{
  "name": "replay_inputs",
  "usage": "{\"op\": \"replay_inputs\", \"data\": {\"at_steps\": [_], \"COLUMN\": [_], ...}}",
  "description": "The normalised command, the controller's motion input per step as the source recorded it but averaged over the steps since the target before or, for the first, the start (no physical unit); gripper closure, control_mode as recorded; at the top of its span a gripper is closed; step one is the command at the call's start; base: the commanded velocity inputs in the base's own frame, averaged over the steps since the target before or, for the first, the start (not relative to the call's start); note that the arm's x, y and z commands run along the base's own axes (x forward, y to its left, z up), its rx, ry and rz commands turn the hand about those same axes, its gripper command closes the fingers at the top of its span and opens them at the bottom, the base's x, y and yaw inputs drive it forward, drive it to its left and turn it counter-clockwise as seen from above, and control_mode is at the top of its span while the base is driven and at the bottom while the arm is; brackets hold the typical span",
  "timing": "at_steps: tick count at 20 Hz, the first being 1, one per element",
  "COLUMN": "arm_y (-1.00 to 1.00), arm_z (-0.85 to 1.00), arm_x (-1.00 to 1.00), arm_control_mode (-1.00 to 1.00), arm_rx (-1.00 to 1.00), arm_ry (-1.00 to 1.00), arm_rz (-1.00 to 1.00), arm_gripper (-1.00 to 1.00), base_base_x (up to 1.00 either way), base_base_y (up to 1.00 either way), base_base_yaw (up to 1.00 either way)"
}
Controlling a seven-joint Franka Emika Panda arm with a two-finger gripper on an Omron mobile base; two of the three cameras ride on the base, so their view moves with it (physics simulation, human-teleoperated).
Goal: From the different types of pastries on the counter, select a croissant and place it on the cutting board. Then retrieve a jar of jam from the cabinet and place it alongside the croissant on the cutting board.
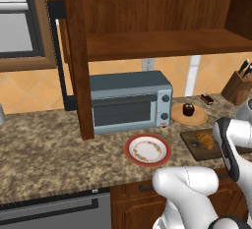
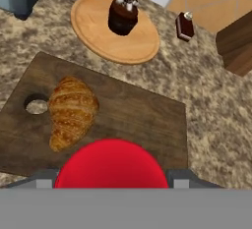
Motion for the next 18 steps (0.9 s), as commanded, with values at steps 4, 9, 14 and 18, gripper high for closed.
{"op": "replay_inputs", "data": {"at_steps": [4,9,14,18], "arm_y": [-0.1,-0.25,-0.02,0.0], "arm_z": [-0.25,-0.36,-0.08,-0.14], "arm_x": [0.43,0.01,0.09,0.08], "arm_control_mode": [-1.0,-1.0,-1.0,-1.0], "arm_rx": [0.02,0.08,0.0,0.0], "arm_ry": [0.0,-0.01,-0.09,-0.08], "arm_rz": [-0.04,0.0,-0.04,-0.06], "arm_gripper": [1.0,1.0,1.0,1.0], "base_base_x": [0.0,0.0,0.0,0.0], "base_base_y": [0.0,0.0,0.0,0.0], "base_base_yaw": [0.0,0.0,0.0,0.0]}}
